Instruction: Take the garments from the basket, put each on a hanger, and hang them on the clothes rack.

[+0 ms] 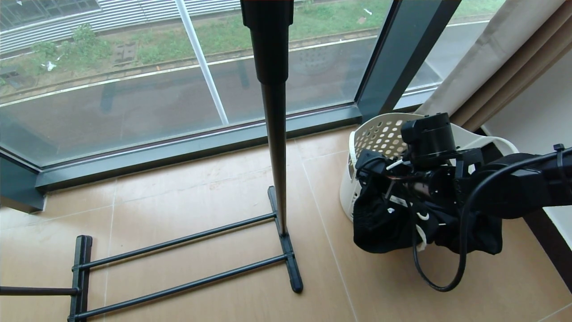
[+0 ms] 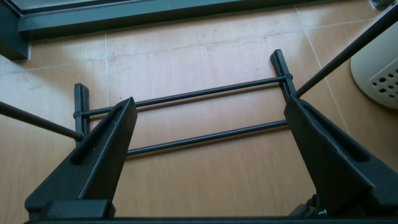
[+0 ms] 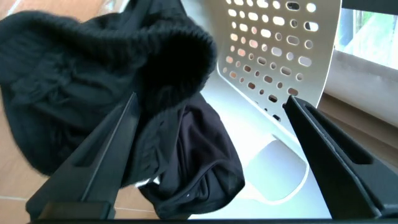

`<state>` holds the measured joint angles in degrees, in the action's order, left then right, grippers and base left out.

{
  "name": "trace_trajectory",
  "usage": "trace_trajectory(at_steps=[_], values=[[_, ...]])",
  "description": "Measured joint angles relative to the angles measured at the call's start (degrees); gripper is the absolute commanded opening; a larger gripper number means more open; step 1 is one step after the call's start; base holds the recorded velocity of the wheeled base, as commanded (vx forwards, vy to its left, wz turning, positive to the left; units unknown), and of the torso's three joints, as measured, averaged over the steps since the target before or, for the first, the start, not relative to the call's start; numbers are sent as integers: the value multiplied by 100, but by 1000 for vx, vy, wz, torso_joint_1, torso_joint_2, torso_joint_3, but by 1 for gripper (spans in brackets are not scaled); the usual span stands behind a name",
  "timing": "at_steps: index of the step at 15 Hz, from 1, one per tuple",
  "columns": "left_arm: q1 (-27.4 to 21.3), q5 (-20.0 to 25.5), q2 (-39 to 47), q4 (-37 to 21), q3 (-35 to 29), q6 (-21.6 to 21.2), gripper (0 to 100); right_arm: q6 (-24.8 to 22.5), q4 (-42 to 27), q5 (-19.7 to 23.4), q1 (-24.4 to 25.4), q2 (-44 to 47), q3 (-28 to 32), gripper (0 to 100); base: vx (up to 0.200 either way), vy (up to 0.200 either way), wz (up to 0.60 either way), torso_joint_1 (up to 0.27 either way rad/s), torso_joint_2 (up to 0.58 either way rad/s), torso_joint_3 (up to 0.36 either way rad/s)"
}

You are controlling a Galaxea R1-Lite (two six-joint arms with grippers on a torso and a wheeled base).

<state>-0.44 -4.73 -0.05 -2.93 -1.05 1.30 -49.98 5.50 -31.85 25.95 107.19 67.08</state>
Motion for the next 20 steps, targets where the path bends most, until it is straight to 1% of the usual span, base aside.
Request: trace_trajectory(at_steps=[6,14,15,17,20], values=[[0,0,0,-2,0,0,100,0,2,0,-105,367,533,100,0,0,0,0,0,0],[0,0,0,-2,0,0,100,15,11,30,-110,628,839,100,0,0,0,0,0,0],[0,0,0,-5,0,0,100,12,41,30,-107,658,887,0,0,0,0,0,0,0],[0,0,0,-2,0,0,100,15,218,38,-110,697,923,0,0,0,0,0,0,0],[0,2,0,-2,0,0,100,17,219,40,-112,712,902,0,0,0,0,0,0,0]])
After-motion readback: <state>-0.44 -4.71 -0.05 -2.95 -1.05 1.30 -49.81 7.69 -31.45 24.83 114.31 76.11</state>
